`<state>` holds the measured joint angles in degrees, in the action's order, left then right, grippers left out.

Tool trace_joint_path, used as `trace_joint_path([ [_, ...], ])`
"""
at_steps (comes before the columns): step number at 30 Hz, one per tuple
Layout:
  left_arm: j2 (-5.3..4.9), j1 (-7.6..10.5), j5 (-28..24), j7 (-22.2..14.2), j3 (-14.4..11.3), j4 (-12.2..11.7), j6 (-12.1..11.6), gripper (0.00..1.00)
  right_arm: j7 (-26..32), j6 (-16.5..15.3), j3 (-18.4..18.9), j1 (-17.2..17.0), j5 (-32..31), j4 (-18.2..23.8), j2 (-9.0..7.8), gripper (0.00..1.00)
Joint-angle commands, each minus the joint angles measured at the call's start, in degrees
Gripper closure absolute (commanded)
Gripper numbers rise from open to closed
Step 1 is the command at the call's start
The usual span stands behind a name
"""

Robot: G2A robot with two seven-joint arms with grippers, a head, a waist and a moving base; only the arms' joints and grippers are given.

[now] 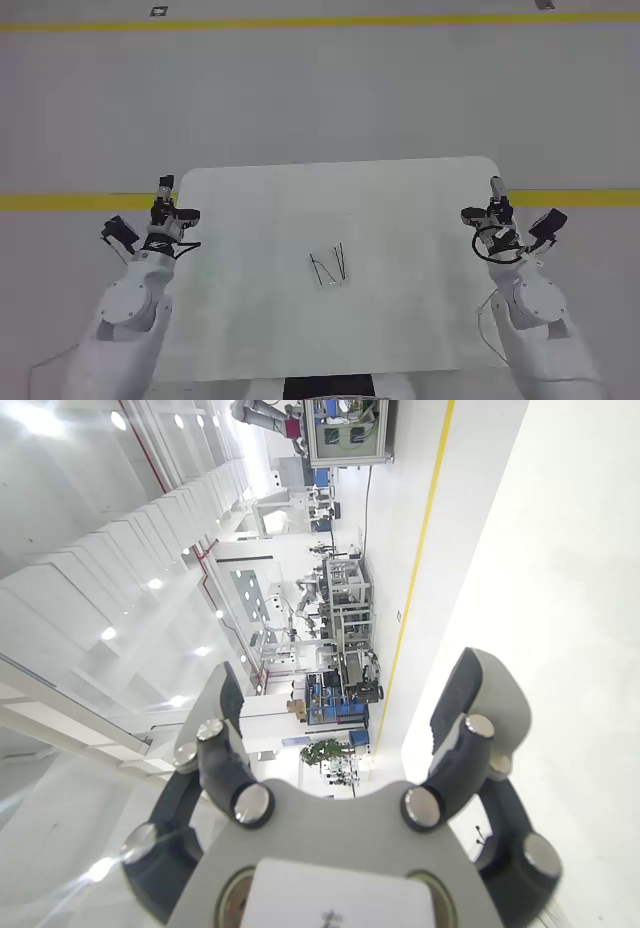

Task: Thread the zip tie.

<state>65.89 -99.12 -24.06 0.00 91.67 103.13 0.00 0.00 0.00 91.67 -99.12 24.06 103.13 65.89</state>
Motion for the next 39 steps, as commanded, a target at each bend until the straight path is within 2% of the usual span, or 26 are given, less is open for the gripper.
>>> trace_joint_path([
  [1,0.0,0.0,0.0,0.0,0.0,0.0,0.0,0.0,0.0,0.0,0.0,0.0,0.0,0.0,0.0,0.0],
  [2,0.0,0.0,0.0,0.0,0.0,0.0,0.0,0.0,0.0,0.0,0.0,0.0,0.0,0.0,0.0,0.22],
  [3,0.0,0.0,0.0,0.0,0.0,0.0,0.0,0.22,0.0,0.0,0.0,0.0,0.0,0.0,0.0,0.0],
  [4,0.0,0.0,0.0,0.0,0.0,0.0,0.0,0.22,0.0,0.0,0.0,0.0,0.0,0.0,0.0,0.0],
  [5,0.0,0.0,0.0,0.0,0.0,0.0,0.0,0.22,0.0,0.0,0.0,0.0,0.0,0.0,0.0,0.22],
  [6,0.0,0.0,0.0,0.0,0.0,0.0,0.0,0.0,0.0,0.0,0.0,0.0,0.0,0.0,0.0,0.22],
  [7,0.0,0.0,0.0,0.0,0.0,0.0,0.0,0.0,0.0,0.0,0.0,0.0,0.0,0.0,0.0,0.22],
  [8,0.01,0.13,-0.2,-0.9,-0.3,0.7,-0.3,0.0,0.0,0.0,0.0,0.0,0.0,0.0,0.0,0.0],
  [10,-0.12,-0.11,0.3,-4.1,-0.2,1.6,-0.5,0.0,0.0,0.0,0.0,0.0,0.0,0.0,0.0,0.0],
  [12,-0.18,-0.23,1.5,-5.3,-0.4,2.1,0.2,0.0,0.0,0.0,0.0,0.0,0.0,0.0,0.0,0.0],
  [18,-0.41,-0.3,7.4,-11.4,-3.9,3.2,3.0,0.0,0.0,0.0,0.0,0.0,0.0,0.0,0.0,0.0],
  [31,-0.41,-0.3,7.4,-11.4,-3.9,3.2,3.0,0.0,0.0,0.0,0.0,0.0,0.0,0.0,0.0,0.0],
  [32,-0.43,-0.24,7.6,-13.0,-4.6,3.7,3.0,0.0,0.0,0.0,0.0,0.0,0.0,0.0,0.0,0.0],
  [33,-0.55,0.21,8.8,-16.1,-5.8,3.8,3.2,0.0,0.0,0.0,0.0,0.0,0.0,0.0,0.0,0.0],
  [34,-0.62,0.94,9.5,-18.0,-6.5,3.3,3.6,0.0,0.0,0.0,0.0,0.0,0.0,0.0,0.0,0.0],
  [36,-0.67,1.74,10.1,-20.1,-7.7,2.7,4.5,0.0,0.0,0.0,0.0,0.0,0.0,0.0,0.0,0.0],
  [37,-0.69,2.05,10.8,-20.9,-8.3,2.6,5.2,0.0,0.0,0.0,0.0,0.0,0.0,0.0,0.0,0.0],
  [39,-0.78,2.67,12.4,-23.3,-10.2,2.0,8.0,0.0,0.0,0.0,0.0,0.0,0.0,0.0,0.0,0.0],
])
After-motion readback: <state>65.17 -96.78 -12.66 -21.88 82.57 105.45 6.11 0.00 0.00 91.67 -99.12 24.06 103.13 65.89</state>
